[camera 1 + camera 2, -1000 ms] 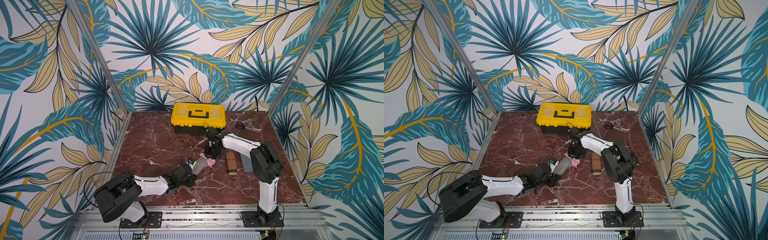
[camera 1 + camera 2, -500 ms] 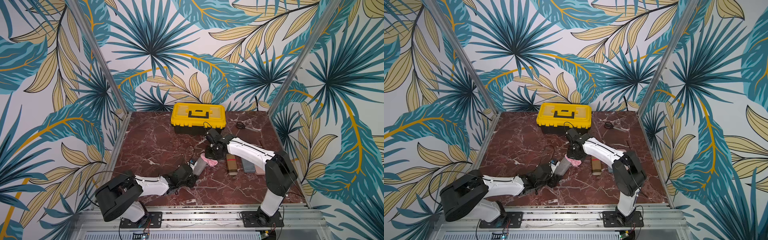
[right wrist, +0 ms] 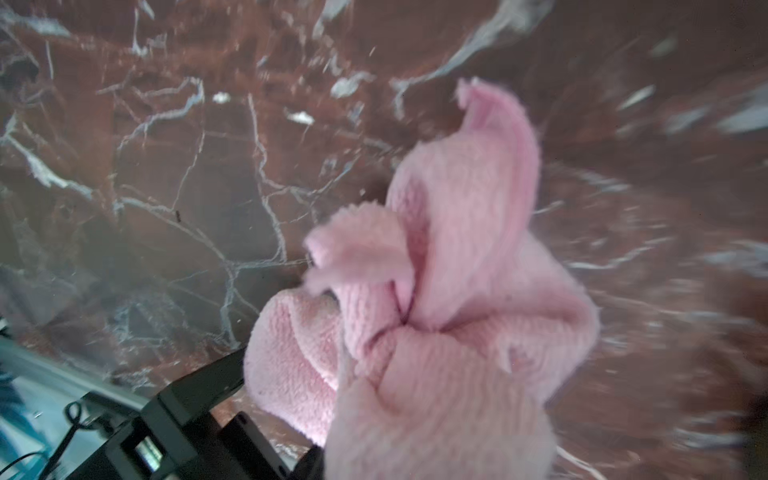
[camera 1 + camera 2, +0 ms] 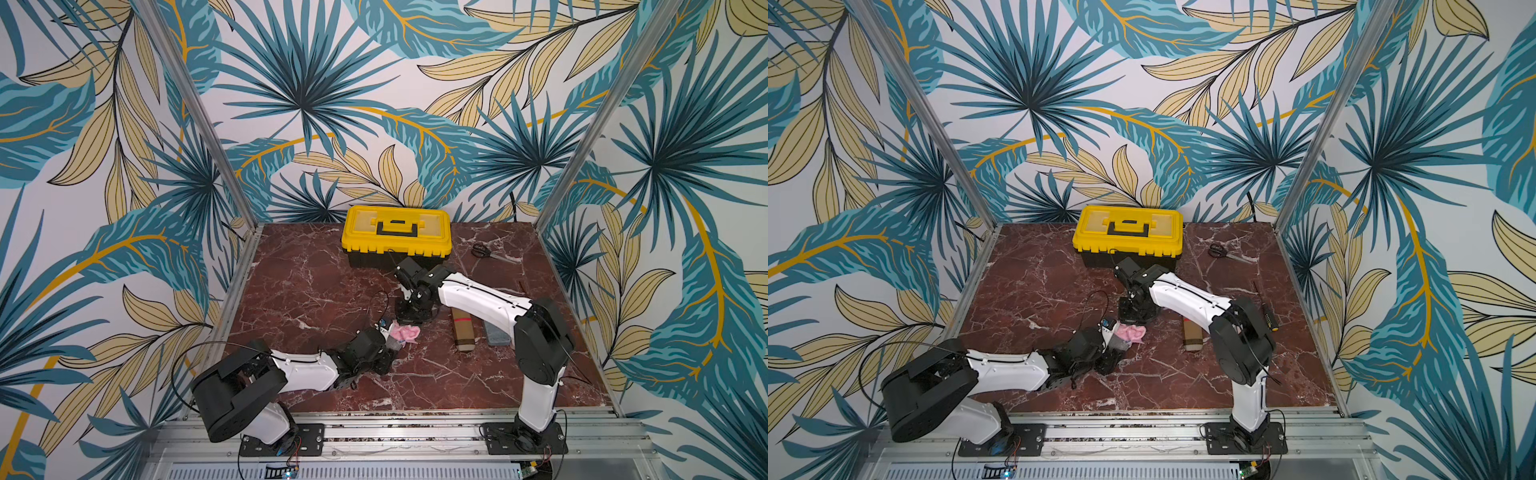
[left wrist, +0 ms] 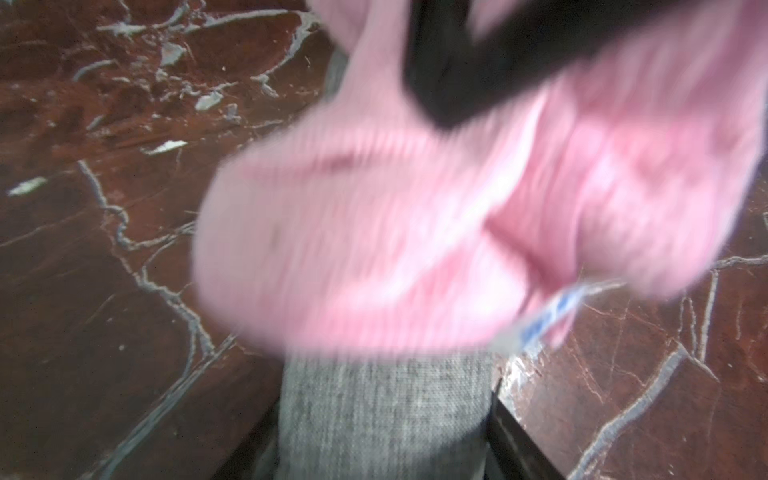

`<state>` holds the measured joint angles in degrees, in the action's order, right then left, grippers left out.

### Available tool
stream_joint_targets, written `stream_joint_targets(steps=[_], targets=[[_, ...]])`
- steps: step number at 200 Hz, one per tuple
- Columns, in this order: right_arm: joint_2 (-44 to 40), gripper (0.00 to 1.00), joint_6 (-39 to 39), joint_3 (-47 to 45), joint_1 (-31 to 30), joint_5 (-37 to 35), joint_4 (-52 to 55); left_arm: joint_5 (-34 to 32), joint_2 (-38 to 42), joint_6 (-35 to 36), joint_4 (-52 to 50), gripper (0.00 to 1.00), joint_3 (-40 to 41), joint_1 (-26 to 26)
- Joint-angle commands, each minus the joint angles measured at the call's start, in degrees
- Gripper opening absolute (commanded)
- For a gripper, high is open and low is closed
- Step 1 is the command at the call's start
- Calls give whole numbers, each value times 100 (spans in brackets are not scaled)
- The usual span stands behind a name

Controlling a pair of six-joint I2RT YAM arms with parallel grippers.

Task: Wipe the eyeglass case
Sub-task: Wipe the dirt from the eyeglass case.

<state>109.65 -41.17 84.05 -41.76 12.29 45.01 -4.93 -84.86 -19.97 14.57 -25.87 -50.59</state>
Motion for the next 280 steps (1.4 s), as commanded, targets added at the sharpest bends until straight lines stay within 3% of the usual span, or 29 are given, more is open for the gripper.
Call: stream_joint_targets(steps=[1,20,45,56,94,120,146,182,195,208,256,280], targets=[[297,0,-538,-293,-42,1034,-701,77,54,-114,-279,32,143,-11],[627,0,-64,-109,242,472,-249,89,40,-107,-288,32,143,-26],[1097,0,738,635,667,-1313,848,50,40,-117,-314,32,162,-48],[1235,0,1063,1030,655,-1541,1150,28,41,-125,-327,32,161,-65],[2177,0,2007,2797,239,-923,2167,-21,-95,-102,-244,31,131,-144],[2747,0,2087,3180,4,-701,2115,-90,-113,-95,-321,30,65,-218],[2641,0,1842,2648,-215,3,1700,-321,-2,-199,-581,28,21,-231],[2254,0,1219,1663,-628,2015,585,-462,103,-253,-664,26,16,-232],[2160,0,1152,1496,-568,2207,364,-545,102,-269,-803,25,-38,-229],[2150,0,1328,1535,-465,1862,656,-695,76,-369,-1024,24,-99,-230],[1897,0,1997,1400,764,-969,1722,-934,13,-904,-1695,22,-158,-228],[1723,0,2058,1182,1003,-1510,1777,-864,7,-1007,-1764,21,-129,-226]])
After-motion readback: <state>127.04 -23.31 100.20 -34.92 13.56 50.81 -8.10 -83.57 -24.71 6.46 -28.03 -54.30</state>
